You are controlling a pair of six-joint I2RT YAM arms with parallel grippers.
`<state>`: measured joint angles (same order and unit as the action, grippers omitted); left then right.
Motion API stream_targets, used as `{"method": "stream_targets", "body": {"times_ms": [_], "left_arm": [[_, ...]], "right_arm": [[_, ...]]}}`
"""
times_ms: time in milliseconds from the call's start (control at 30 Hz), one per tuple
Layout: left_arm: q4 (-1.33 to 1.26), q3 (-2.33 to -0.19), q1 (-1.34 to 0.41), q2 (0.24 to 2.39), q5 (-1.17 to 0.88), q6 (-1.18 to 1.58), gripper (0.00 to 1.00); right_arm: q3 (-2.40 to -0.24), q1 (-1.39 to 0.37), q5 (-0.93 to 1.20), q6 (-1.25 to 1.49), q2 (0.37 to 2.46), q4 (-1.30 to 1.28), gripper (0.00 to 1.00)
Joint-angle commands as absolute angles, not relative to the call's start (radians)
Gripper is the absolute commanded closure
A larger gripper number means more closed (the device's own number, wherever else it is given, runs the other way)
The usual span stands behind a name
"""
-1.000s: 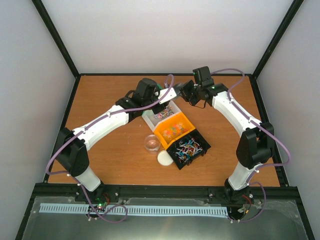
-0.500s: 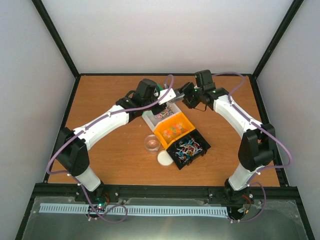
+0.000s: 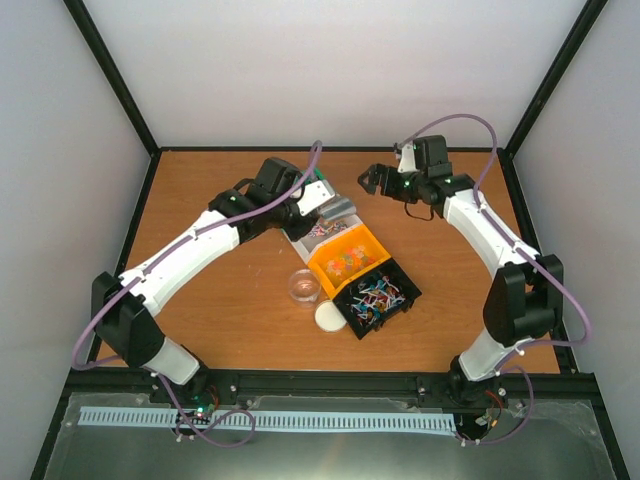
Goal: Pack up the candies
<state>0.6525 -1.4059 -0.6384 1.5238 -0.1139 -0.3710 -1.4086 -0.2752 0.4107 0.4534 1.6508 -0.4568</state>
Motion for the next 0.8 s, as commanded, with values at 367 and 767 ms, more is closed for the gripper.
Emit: {"method": "stream_targets", "body": {"times_ms": [367, 767], "left_arm": [[1.134, -1.484, -0.773, 1.443, -0.228, -0.329, 0.99], [1.235, -1.561, -0.873, 1.493, -0.205, -0.292, 0.99]], "right_arm": [[-1.207, -0.194, 0.444, -0.373, 1.473, -0.845, 0.00], [-1.187, -0.198, 0.448, -0.410, 1.498, -0.894, 0.12]]}}
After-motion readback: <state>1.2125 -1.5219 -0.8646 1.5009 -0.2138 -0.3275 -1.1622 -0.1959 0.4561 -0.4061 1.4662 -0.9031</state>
